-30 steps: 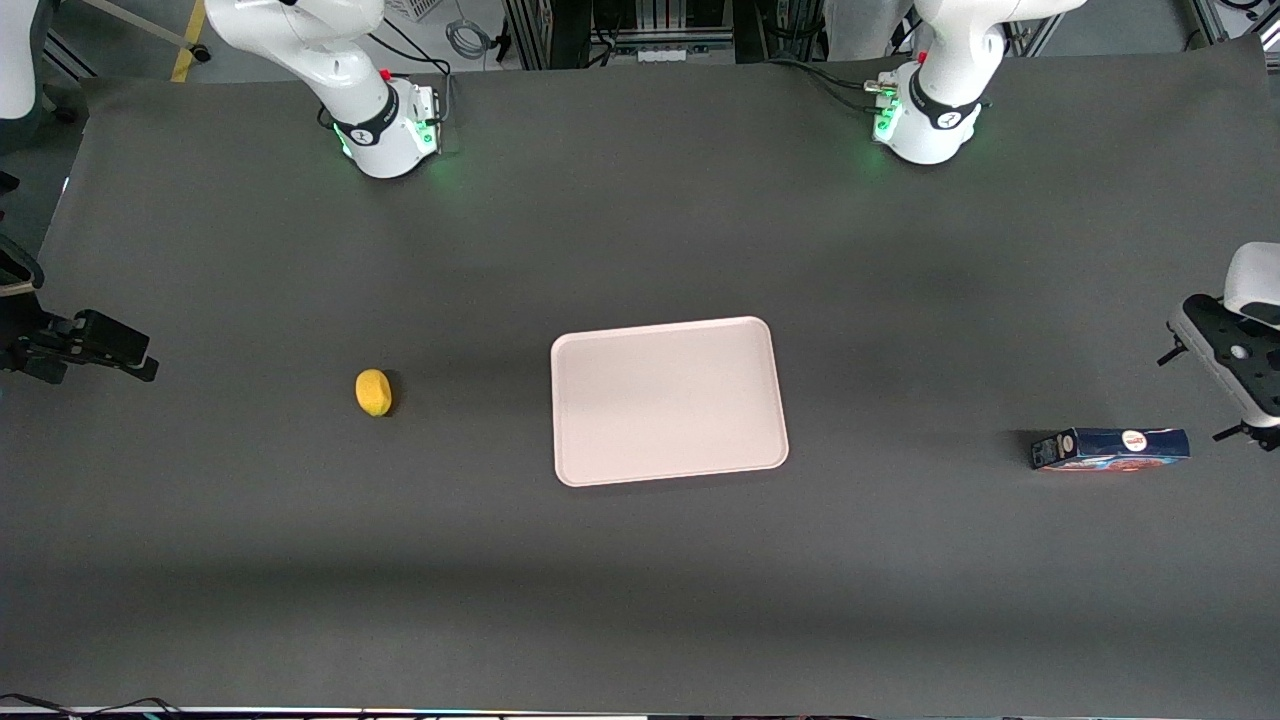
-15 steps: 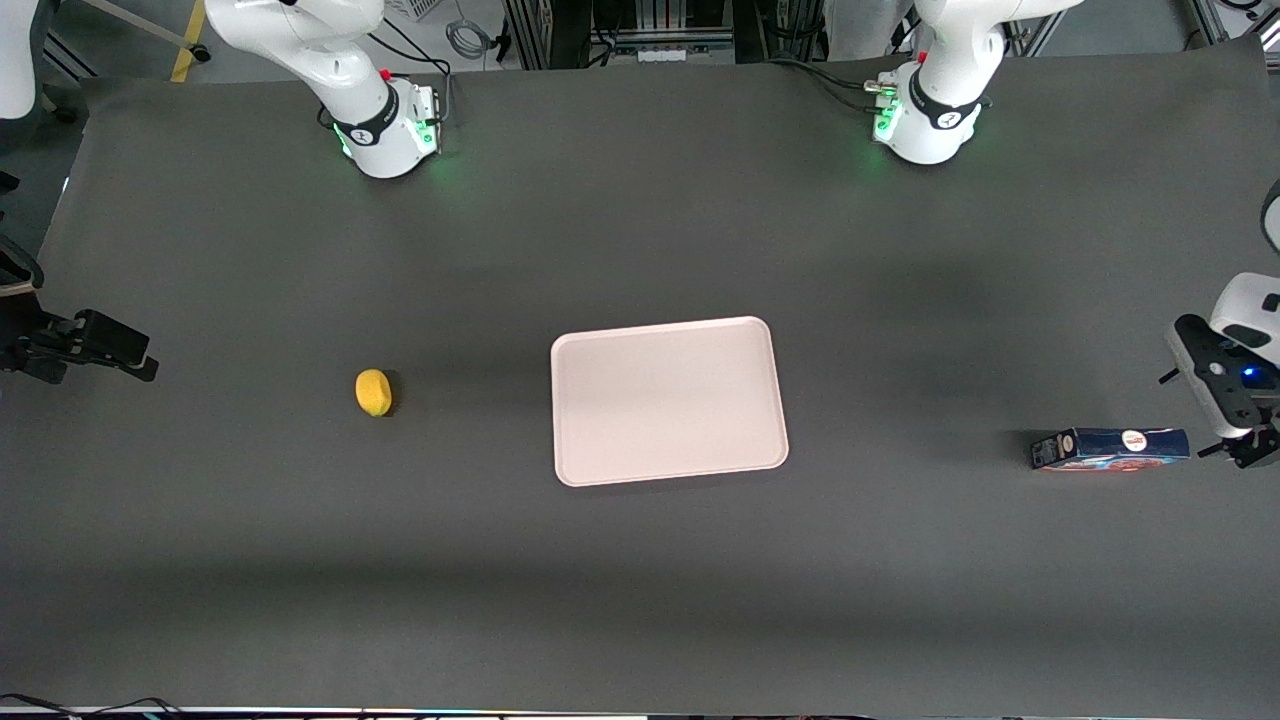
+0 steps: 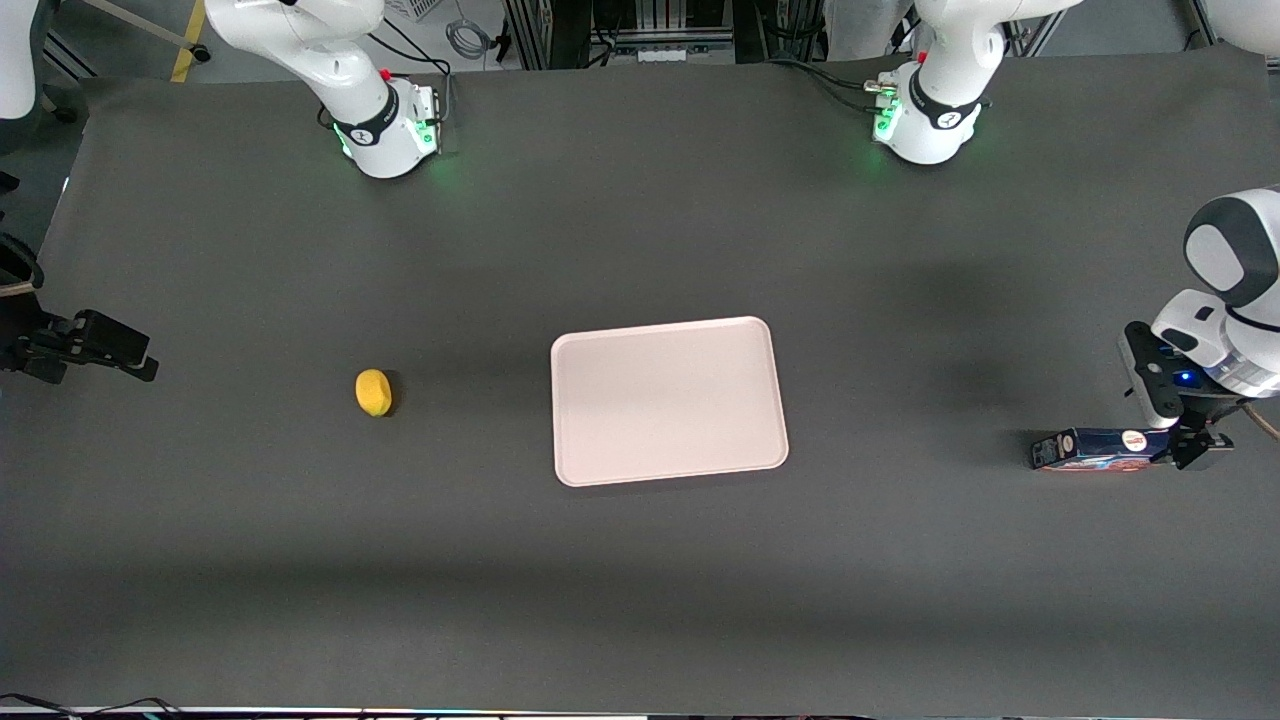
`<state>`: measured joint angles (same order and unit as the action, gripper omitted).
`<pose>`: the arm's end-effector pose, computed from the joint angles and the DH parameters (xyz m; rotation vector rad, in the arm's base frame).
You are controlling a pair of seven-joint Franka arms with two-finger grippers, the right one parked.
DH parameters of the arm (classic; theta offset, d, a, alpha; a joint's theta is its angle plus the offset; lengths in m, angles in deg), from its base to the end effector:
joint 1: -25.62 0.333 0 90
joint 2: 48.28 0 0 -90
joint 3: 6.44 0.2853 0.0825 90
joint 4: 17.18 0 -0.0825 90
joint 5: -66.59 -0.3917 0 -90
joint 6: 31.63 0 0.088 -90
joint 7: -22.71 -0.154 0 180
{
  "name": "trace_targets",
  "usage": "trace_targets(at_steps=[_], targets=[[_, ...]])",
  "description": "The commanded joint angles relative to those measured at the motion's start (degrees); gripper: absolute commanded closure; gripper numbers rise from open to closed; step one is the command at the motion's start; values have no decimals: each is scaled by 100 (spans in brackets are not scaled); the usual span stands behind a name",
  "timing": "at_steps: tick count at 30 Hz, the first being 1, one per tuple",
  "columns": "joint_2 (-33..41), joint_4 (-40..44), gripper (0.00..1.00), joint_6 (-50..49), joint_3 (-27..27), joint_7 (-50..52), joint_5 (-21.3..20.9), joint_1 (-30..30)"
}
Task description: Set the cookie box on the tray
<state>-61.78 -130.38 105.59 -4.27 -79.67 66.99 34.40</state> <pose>0.6136 0.1182 0.2880 -2.0855 2.1322 -0.1466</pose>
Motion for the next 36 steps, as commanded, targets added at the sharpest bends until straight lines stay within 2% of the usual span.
trace_targets(at_steps=[1,7,11,20,26,36], targets=[[-214,-44,0,-63,82,-599,539,54],[-451,27,0,-573,223,-555,891,45],[-548,272,0,-916,372,-178,927,27],[-759,949,0,-1356,390,130,567,10],[-882,958,0,-1259,390,52,523,10],[-882,932,0,-1031,372,-10,145,-34]])
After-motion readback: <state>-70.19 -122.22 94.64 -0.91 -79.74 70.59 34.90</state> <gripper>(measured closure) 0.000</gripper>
